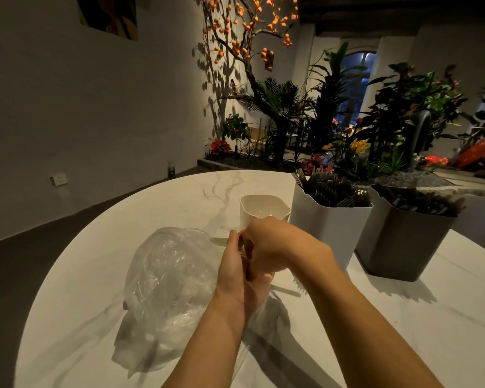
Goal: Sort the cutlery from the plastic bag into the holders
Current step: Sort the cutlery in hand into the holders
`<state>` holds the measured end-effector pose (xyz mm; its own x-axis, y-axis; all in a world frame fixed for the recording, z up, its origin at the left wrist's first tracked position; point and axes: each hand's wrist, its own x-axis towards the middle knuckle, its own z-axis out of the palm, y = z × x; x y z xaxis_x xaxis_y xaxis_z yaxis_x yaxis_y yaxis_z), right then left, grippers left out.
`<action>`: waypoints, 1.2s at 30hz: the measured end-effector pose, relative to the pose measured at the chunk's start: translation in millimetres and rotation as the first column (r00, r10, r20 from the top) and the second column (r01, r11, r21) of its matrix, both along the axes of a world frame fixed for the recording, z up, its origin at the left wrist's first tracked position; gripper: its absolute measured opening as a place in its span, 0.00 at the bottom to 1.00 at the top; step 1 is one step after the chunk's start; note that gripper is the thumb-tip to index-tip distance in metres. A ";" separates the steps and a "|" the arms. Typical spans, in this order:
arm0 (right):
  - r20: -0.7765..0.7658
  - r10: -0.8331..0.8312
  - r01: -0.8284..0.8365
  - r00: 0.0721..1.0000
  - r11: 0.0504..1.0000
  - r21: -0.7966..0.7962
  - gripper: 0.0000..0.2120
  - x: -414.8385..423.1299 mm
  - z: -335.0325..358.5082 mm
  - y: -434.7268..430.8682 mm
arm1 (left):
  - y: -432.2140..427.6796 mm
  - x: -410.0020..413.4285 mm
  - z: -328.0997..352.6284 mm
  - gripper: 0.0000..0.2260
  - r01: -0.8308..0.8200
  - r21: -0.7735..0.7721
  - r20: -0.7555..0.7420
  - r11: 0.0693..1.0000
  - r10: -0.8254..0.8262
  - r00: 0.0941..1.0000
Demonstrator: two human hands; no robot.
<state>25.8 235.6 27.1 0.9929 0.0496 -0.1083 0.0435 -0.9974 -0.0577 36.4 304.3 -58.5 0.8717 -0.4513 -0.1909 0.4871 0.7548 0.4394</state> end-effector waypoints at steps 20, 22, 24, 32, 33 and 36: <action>0.482 -0.243 0.026 0.842 0.910 0.413 0.10 42.2 -22.5 -42.0 | -3.0 -3.0 6.3 0.16 -0.041 0.165 -0.002 0.986 0.042 0.999; 0.469 -0.252 0.023 0.847 0.897 0.441 0.15 39.4 -19.2 -42.9 | -3.4 -2.3 6.3 0.16 -0.043 0.152 -0.002 0.987 0.044 0.999; 0.543 -0.261 -0.054 0.798 0.867 0.496 0.19 31.4 -7.6 -41.8 | -3.9 -1.3 4.4 0.16 -0.029 0.128 -0.006 0.991 0.030 1.000; 0.424 -0.096 -0.079 0.900 0.924 0.375 0.19 -13.7 8.9 -16.3 | -13.9 -12.2 11.1 0.14 -0.033 0.238 0.306 0.971 -0.042 0.951; 0.395 -0.081 -0.068 0.915 0.935 0.349 0.20 -17.2 9.1 -15.9 | -16.1 -16.0 14.0 0.15 -0.046 0.269 0.354 0.962 -0.055 0.933; 0.372 -0.056 -0.078 0.927 0.940 0.334 0.13 -30.0 25.9 -22.6 | -20.7 -23.0 21.0 0.15 -0.106 0.343 0.455 0.933 -0.066 0.888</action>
<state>-4.2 213.0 53.0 0.9560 0.0280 0.2921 0.1389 -0.9200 -0.3666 13.4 283.6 -37.6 0.9074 -0.4117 0.0850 0.1559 0.5174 0.8414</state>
